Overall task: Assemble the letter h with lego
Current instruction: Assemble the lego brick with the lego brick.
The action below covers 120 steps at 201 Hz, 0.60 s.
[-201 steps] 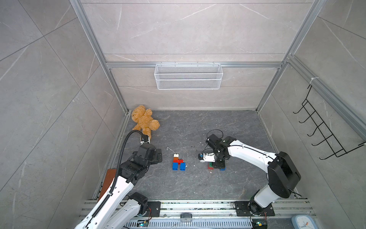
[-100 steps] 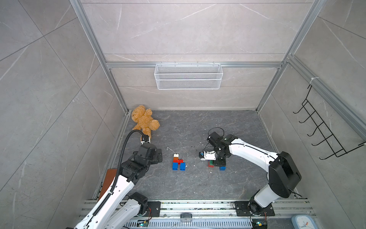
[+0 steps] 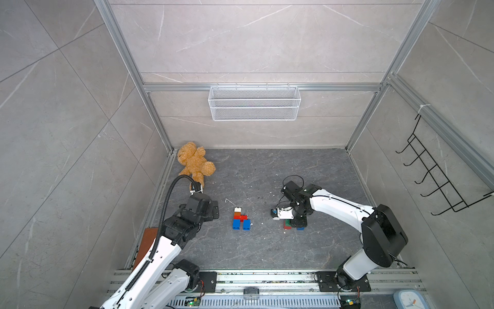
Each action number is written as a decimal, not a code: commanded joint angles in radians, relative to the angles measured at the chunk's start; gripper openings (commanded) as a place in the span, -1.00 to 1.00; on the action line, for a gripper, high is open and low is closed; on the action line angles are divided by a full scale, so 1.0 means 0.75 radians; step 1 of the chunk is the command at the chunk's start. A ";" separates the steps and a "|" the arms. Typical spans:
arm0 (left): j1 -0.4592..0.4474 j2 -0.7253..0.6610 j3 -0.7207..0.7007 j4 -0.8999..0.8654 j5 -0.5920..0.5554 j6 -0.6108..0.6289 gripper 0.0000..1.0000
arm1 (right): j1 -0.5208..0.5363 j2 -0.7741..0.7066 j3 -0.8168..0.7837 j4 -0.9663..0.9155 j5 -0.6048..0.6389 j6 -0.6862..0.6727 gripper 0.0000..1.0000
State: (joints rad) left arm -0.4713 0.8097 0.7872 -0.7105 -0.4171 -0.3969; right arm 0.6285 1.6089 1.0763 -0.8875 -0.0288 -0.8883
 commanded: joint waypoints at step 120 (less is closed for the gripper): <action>-0.002 0.010 0.042 0.004 -0.041 0.007 1.00 | -0.020 -0.112 0.040 -0.119 -0.012 -0.040 -1.00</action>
State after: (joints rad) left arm -0.4713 0.8108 0.7872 -0.7105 -0.4206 -0.3969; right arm 0.6189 1.5414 1.1000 -0.9291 -0.0254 -0.9104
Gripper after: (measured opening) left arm 0.997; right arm 0.349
